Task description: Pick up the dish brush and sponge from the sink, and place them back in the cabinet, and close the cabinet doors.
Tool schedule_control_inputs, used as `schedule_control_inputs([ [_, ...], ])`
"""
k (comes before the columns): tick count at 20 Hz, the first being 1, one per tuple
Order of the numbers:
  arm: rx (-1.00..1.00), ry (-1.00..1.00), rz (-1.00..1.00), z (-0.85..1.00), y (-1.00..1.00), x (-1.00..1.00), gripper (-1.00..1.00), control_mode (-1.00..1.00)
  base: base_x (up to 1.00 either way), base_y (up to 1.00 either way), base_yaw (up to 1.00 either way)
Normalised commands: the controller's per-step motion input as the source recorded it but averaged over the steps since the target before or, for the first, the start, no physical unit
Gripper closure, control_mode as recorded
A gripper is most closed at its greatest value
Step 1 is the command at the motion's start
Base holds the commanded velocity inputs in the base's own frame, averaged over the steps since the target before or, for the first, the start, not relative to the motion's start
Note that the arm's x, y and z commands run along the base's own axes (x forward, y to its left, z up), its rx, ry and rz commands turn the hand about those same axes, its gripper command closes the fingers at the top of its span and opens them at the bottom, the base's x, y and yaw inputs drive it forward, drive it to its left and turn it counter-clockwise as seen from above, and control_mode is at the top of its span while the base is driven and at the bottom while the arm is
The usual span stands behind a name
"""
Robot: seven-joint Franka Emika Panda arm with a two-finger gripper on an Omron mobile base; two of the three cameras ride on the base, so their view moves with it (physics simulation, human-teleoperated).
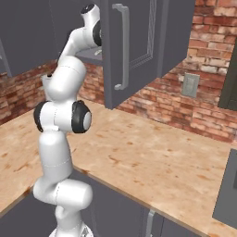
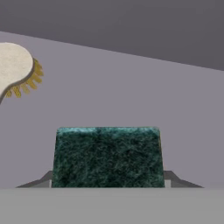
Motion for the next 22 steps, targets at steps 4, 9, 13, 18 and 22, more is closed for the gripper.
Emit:
schedule_control_inputs([
  [4,0.00,0.00,0.00,-0.05,-0.01,0.29,1.00,-1.00,0.00,0.00,0.00],
  [9,0.00,0.01,0.00,-0.03,0.00,0.08,1.00,-1.00,0.00,0.00,0.00],
  [13,0.00,0.01,0.00,0.00,0.00,0.01,-1.00,-1.00,0.00,0.00,0.00],
  [18,0.00,0.00,0.00,0.00,0.00,0.01,-1.00,-1.00,0.00,0.00,0.00],
  [22,0.00,0.00,0.00,0.00,0.00,0.00,-1.00,-1.00,0.00,0.00,0.00],
])
